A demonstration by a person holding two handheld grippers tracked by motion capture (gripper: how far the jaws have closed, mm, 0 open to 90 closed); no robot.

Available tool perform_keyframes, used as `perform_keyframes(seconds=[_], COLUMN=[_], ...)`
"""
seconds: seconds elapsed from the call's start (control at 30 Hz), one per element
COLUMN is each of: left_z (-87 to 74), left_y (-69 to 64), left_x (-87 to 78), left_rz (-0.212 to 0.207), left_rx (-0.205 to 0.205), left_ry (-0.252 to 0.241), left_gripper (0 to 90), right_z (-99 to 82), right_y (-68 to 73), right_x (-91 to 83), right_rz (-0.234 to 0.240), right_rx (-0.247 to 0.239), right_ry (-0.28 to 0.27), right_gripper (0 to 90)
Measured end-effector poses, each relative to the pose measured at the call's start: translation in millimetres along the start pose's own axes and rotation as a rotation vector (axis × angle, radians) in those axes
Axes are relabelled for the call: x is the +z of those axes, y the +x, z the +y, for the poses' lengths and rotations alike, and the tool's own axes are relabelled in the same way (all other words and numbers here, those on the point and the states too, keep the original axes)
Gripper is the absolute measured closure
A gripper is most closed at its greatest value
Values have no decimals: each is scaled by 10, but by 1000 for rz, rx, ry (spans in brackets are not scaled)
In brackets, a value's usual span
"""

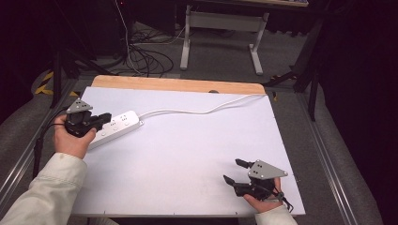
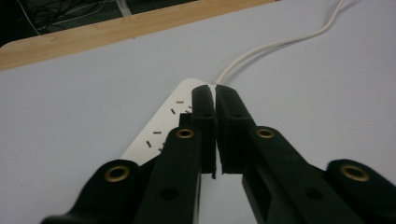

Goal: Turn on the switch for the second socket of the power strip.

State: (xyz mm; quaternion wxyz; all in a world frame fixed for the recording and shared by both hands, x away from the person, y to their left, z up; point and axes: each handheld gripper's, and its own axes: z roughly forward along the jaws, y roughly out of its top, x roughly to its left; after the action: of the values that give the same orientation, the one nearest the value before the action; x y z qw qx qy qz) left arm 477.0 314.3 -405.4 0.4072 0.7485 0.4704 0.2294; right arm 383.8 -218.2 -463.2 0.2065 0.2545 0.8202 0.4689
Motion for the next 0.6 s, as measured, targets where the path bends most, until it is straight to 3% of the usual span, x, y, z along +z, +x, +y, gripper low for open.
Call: perform_keyframes(seconds=[0.6], left_z=[-64], left_y=[63], left_x=[291], left_rz=[20], left_rx=[-8], left_ry=[102], left_gripper=[897], right_z=[-1], right_y=[-5], right_x=[3], right_rz=[-1], right_rx=[-2], right_ry=[0], right_gripper=[299])
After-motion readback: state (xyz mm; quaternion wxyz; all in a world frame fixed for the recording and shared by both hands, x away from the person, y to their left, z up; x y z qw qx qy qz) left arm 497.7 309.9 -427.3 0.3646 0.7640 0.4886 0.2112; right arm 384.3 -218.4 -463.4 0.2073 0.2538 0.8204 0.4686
